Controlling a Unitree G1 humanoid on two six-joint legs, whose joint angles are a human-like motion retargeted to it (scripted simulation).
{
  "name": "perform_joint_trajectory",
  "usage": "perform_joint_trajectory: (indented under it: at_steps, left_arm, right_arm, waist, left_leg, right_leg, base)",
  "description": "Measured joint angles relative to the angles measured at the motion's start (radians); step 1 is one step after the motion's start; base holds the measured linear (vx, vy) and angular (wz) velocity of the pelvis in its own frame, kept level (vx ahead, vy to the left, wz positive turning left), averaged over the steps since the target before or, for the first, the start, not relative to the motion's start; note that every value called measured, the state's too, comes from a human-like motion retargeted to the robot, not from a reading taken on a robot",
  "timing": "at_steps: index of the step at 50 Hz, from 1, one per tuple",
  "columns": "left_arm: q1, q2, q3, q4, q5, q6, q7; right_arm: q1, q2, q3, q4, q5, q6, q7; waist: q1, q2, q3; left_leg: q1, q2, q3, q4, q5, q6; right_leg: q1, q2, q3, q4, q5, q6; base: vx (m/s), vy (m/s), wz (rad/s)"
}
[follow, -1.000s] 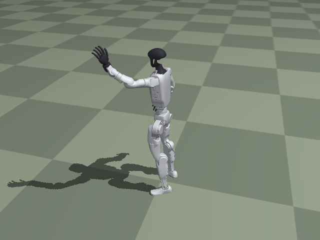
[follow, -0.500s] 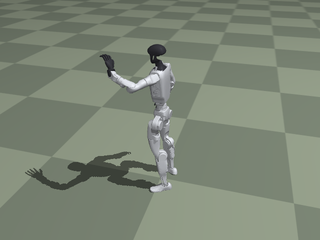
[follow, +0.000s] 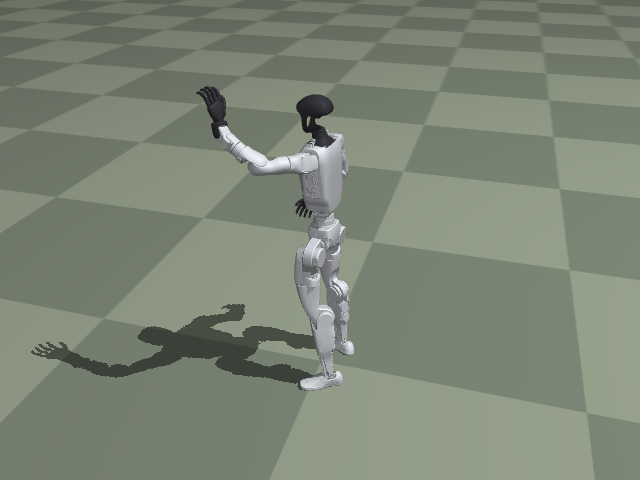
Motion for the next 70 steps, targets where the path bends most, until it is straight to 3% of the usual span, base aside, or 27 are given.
perform_joint_trajectory:
  at_steps: [7, 13, 22, 29, 37, 40, 45, 48, 51, 58, 62, 67, 70]
  left_arm:
    - [0.066, 0.001, 0.169, 0.333, -0.435, 0.037, 0.044]
    - [0.18, -0.004, 0.143, 0.587, -0.383, 0.108, -0.025]
    - [0.401, -0.095, 0.239, 0.407, -0.359, 0.042, -0.113]
    - [0.145, -0.039, 0.172, 0.36, -0.398, 0.059, -0.023]
    - [-0.211, -0.004, -0.081, 0.285, -0.286, 0.047, 0.013]
    - [-0.3, 0.007, -0.176, 0.279, -0.234, 0.056, -0.121]
    - [-0.32, 0.068, -0.287, 0.172, -0.328, 0.061, -0.629]
    - [-0.28, 0.1, -0.307, 0.103, -0.343, 0.05, -0.785]
    - [-0.258, 0.108, -0.3, 0.101, -0.28, 0.028, -0.737]
    - [-0.326, 0.008, -0.253, 0.245, -0.18, 0.035, -0.348]
    - [-0.354, -0.049, -0.258, 0.163, -0.208, 0.012, -0.187]
    - [-0.305, -0.043, -0.262, -0.019, -0.252, -0.11, -0.279]
    - [-0.26, -0.011, -0.235, 0.001, -0.268, -0.126, -0.339]
  right_arm:
    - [0.022, 0.002, -0.025, 0.039, 0.059, 0.043, -0.044]
    - [0.041, 0.02, -0.026, 0.128, 0.075, 0.064, -0.006]
    - [0.105, 0.023, -0.019, 0.165, 0.072, 0.076, 0.072]
    - [0.087, -0.029, -0.01, 0.156, 0.08, 0.085, 0.073]
    - [0.036, -0.072, 0.001, 0.083, 0.075, 0.058, 0.058]
    - [0.023, -0.076, -0.005, 0.04, 0.07, 0.054, 0.089]
    - [0.017, -0.058, -0.043, -0.028, 0.06, 0.079, 0.146]
    - [0.026, -0.042, -0.06, -0.047, 0.055, 0.08, 0.156]
    - [0.036, -0.035, -0.059, -0.041, 0.05, 0.072, 0.152]
    - [0.051, -0.03, -0.027, 0.062, 0.076, 0.062, 0.147]
    - [0.066, -0.02, -0.025, 0.118, 0.098, 0.069, 0.134]
    - [0.092, -0.019, -0.034, 0.131, 0.092, 0.065, 0.156]
    - [0.105, -0.024, -0.058, 0.114, 0.092, 0.056, 0.159]
  waist:
    - [0.002, 0.035, 0.018]
    - [-0.006, 0.048, 0.036]
    - [-0.02, 0.035, 0.035]
    - [-0.018, 0.038, 0.012]
    - [-0.008, 0.041, -0.008]
    - [-0.012, 0.04, -0.015]
    - [-0.023, 0.035, -0.024]
    - [-0.024, 0.034, -0.032]
    - [-0.024, 0.037, -0.038]
    - [-0.028, 0.046, -0.046]
    - [-0.027, 0.043, -0.047]
    - [-0.022, 0.039, -0.051]
    - [-0.022, 0.042, -0.051]
  left_leg:
    - [0.014, -0.007, 0.008, -0.005, -0.002, 0.009]
    - [0.018, -0.012, -0.008, 0.001, -0.008, 0.015]
    - [0.003, -0.024, -0.049, 0.004, -0.008, 0.018]
    - [-0.008, -0.015, -0.04, -0.006, 0.002, 0.015]
    - [0.0, 0.0, -0.008, -0.004, 0.003, 0.004]
    - [0.004, 0.002, -0.002, -0.001, -0.001, 0.001]
    - [0.009, 0.001, 0.001, 0.003, -0.007, -0.001]
    - [0.006, 0.0, 0.003, 0.004, -0.01, -0.001]
    - [0.005, 0.001, -0.001, 0.005, -0.011, -0.001]
    - [0.004, -0.003, -0.022, 0.006, -0.015, 0.0]
    - [0.005, -0.01, -0.031, 0.005, -0.016, 0.002]
    - [0.007, -0.014, -0.021, 0.005, -0.017, -0.001]
    - [0.008, -0.013, -0.01, 0.004, -0.017, -0.001]
  right_leg:
    - [0.004, -0.006, 0.009, 0.006, -0.005, 0.0]
    - [0.016, -0.017, -0.003, 0.013, -0.014, 0.0]
    - [0.03, -0.035, -0.041, 0.009, -0.02, 0.0]
    - [0.011, -0.02, -0.036, 0.002, -0.01, 0.0]
    - [0.002, 0.0, -0.011, 0.003, -0.002, 0.0]
    - [0.003, 0.001, -0.006, 0.003, -0.003, 0.0]
    - [0.007, -0.001, -0.002, 0.005, -0.004, 0.0]
    - [0.006, -0.001, -0.002, 0.004, -0.002, 0.0]
    - [0.006, -0.001, -0.005, 0.004, -0.003, 0.0]
    - [0.017, -0.01, -0.024, 0.007, -0.013, 0.0]
    - [0.022, -0.018, -0.031, 0.008, -0.018, 0.0]
    - [0.021, -0.019, -0.021, 0.004, -0.015, 0.0]
    - [0.015, -0.015, -0.011, 0.002, -0.012, 0.0]
  base:
    - [0.0, 0.0, 0.0]
    - [0.0, 0.01, 0.07]
    - [0.0, 0.02, 0.22]
    - [0.0, -0.01, -0.03]
    - [0.0, -0.02, -0.15]
    - [0.0, 0.0, 0.0]
    - [0.0, 0.0, 0.0]
    - [0.0, 0.0, 0.0]
    - [0.0, 0.0, 0.0]
    - [0.0, 0.0, 0.0]
    - [0.0, 0.0, 0.0]
    - [0.0, 0.0, 0.0]
    - [0.0, -0.01, -0.13]
